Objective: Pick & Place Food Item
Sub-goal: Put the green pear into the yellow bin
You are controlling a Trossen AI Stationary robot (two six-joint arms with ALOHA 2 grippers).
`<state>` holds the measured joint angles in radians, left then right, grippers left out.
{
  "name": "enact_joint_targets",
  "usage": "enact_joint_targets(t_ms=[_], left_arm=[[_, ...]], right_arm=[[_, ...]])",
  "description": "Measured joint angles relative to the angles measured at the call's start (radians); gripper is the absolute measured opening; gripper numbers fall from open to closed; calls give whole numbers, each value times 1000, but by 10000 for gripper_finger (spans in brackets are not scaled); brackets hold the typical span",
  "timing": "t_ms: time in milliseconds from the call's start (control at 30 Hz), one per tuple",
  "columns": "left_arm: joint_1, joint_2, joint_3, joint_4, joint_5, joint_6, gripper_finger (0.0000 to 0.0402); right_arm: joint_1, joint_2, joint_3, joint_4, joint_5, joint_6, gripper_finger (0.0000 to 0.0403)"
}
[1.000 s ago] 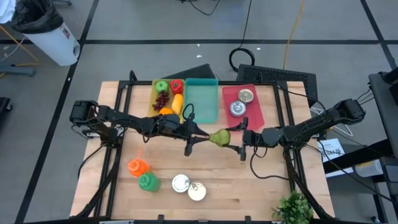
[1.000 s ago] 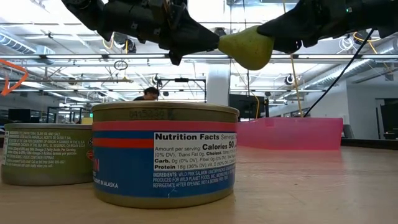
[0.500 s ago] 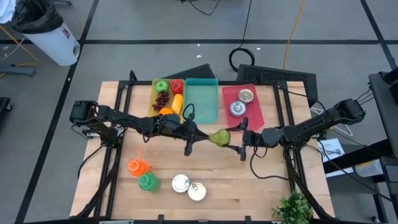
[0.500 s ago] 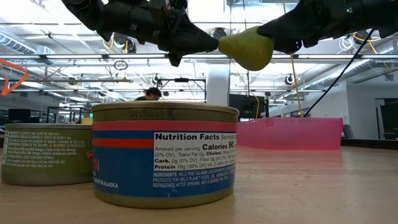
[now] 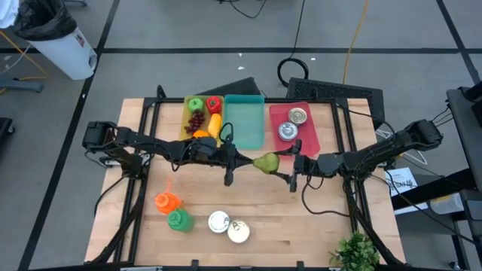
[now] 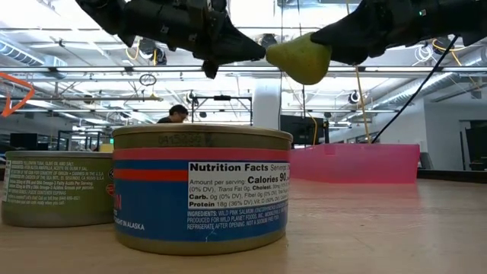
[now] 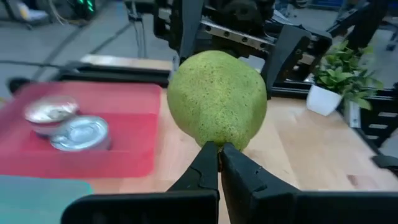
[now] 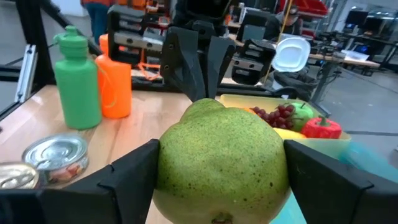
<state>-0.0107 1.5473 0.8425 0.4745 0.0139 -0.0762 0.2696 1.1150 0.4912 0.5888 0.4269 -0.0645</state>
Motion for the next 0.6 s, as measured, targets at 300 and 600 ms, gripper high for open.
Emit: enact_joint_targets(t_ms=[300, 600], left_arm=[[-45, -226, 1, -220, -348, 51, 1], [-83, -412, 1, -646, -759, -75, 0]], right_arm=[[2, 1, 1, -6, -23, 0, 328], [1, 1, 0, -2, -15, 21, 323]])
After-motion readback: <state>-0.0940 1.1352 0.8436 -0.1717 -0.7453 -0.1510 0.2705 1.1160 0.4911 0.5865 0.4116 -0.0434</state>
